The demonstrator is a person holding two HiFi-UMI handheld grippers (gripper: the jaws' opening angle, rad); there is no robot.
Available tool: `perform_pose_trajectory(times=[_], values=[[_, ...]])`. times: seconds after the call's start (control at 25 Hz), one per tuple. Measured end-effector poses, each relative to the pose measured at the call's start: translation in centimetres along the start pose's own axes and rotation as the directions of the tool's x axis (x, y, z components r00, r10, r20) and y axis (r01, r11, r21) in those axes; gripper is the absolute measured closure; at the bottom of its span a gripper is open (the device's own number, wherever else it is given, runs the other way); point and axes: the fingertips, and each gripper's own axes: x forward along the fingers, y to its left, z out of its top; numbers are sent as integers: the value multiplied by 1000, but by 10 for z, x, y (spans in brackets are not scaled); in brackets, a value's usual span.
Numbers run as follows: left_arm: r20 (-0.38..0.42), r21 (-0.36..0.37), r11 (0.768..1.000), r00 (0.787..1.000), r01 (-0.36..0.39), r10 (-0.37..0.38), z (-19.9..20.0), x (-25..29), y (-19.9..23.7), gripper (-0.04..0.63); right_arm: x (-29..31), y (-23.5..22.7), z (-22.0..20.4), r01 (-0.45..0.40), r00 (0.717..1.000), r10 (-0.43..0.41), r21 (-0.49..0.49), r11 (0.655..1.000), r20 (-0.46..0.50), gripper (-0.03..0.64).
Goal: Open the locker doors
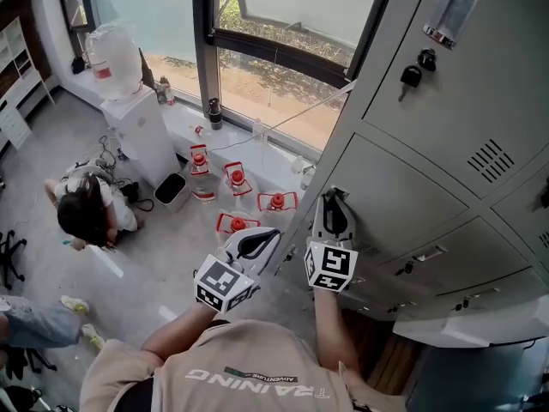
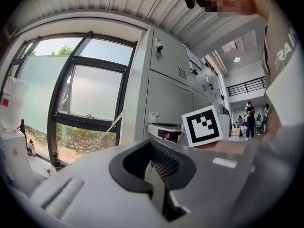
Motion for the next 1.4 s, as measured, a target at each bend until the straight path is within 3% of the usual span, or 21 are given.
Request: perform_pose_trajectory(times=[0.28,0.64,1.0,1.4], values=[[-16,-9,1000,1000,26,-26,-7,-10,11,589,1,0,2,-48,999,49,81,996,-11,595],[-23,-10,997,997,76,-76,-10,-17,6,589,-24,14,5,-85,996,87,81,993,-25,595],[-35,-27,992,991,125,-125,-20,-25,-13,589,-91,40,10,-158,986,162,86,984,-38,595],[-43,-10,974,973,226,-226,-23,-20,-72,589,-179,39,14,-220,973,227,120,968,-42,588]])
